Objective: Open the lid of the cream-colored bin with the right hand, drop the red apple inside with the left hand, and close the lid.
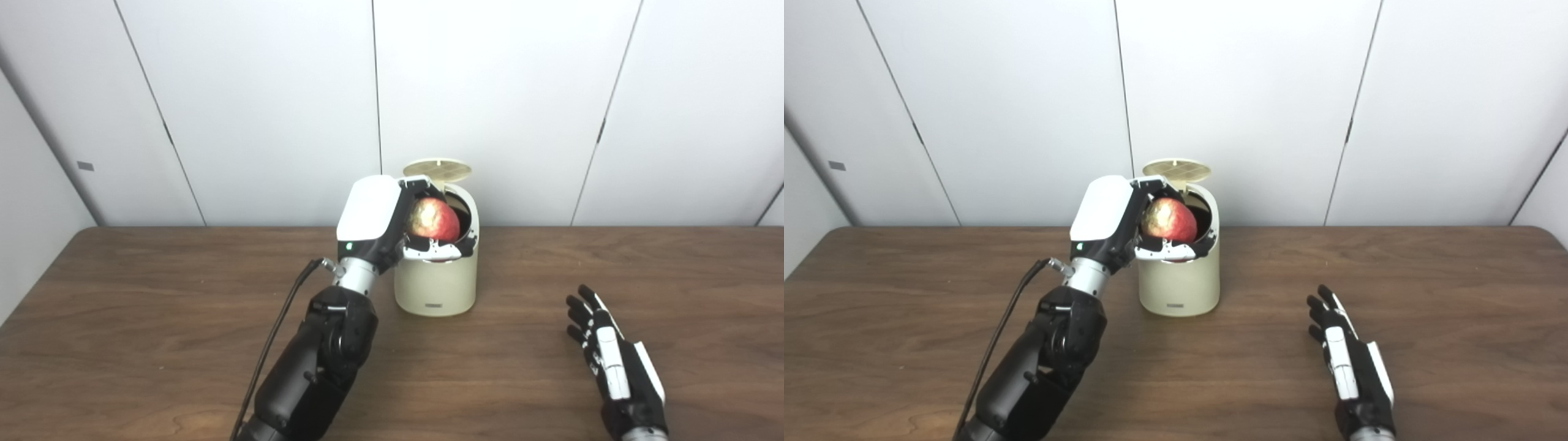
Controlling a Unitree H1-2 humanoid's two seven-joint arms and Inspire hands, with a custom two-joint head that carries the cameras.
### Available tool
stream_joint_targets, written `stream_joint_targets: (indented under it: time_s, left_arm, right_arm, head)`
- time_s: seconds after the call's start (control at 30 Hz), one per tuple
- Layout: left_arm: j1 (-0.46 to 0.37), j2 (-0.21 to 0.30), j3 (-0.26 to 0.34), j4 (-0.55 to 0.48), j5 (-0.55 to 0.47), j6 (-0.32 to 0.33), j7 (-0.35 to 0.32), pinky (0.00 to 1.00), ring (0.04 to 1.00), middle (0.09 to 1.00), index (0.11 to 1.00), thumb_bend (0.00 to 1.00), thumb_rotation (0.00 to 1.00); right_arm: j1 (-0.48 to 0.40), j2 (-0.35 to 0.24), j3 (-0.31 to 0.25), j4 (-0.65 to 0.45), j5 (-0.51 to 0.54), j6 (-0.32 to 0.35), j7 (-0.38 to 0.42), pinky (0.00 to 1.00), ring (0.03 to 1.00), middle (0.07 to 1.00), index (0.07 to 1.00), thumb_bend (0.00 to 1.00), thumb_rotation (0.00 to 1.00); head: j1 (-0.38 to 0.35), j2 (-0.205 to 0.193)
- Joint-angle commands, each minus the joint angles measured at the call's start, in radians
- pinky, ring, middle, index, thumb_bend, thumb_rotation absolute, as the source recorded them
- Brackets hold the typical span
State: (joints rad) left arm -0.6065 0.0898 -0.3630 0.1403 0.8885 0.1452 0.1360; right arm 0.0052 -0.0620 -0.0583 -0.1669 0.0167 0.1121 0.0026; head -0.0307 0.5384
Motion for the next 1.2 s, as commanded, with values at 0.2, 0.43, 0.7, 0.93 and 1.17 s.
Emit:
stream_joint_targets:
  time_s: [0.2, 0.43, 0.7, 0.93, 1.17]
  left_arm:
    - [-0.083, 0.016, -0.038, 0.018, 0.086, 0.011, -0.012, 0.37, 0.51, 0.542, 0.452, 0.47, 0.0]
    - [-0.098, 0.02, -0.026, 0.06, 0.069, 0.005, 0.004, 0.37, 0.492, 0.542, 0.467, 0.47, 0.0]
    - [-0.102, -0.01, -0.026, 0.078, 0.072, 0.037, 0.021, 0.36, 0.486, 0.551, 0.478, 0.47, 0.0]
    - [-0.105, 0.004, -0.052, 0.109, 0.123, 0.037, 0.069, 0.35, 0.482, 0.526, 0.484, 0.48, 0.0]
    - [-0.095, 0.009, -0.083, 0.079, 0.201, 0.107, 0.039, 0.43, 0.566, 0.578, 0.485, 0.52, 0.03]
  right_arm:
    - [-0.025, -0.003, 0.008, -0.025, 0.002, -0.022, 0.008, 0.93, 0.947, 0.921, 0.949, 0.7, 0.98]
    - [-0.02, 0.004, 0.029, -0.055, -0.01, 0.008, 0.007, 0.92, 0.943, 0.914, 0.944, 0.67, 0.99]
    - [-0.014, 0.001, 0.045, -0.066, -0.024, 0.016, 0.007, 0.92, 0.94, 0.906, 0.954, 0.65, 0.99]
    - [-0.011, -0.005, 0.056, -0.087, -0.03, 0.038, 0.012, 0.89, 0.925, 0.894, 0.945, 0.64, 1.0]
    - [-0.012, -0.008, 0.06, -0.097, -0.03, 0.052, 0.016, 0.88, 0.916, 0.881, 0.935, 0.62, 1.0]
  head:
    - [-0.004, 0.002]
    - [-0.016, -0.001]
    - [-0.015, -0.003]
    - [-0.016, -0.002]
    - [-0.015, -0.002]
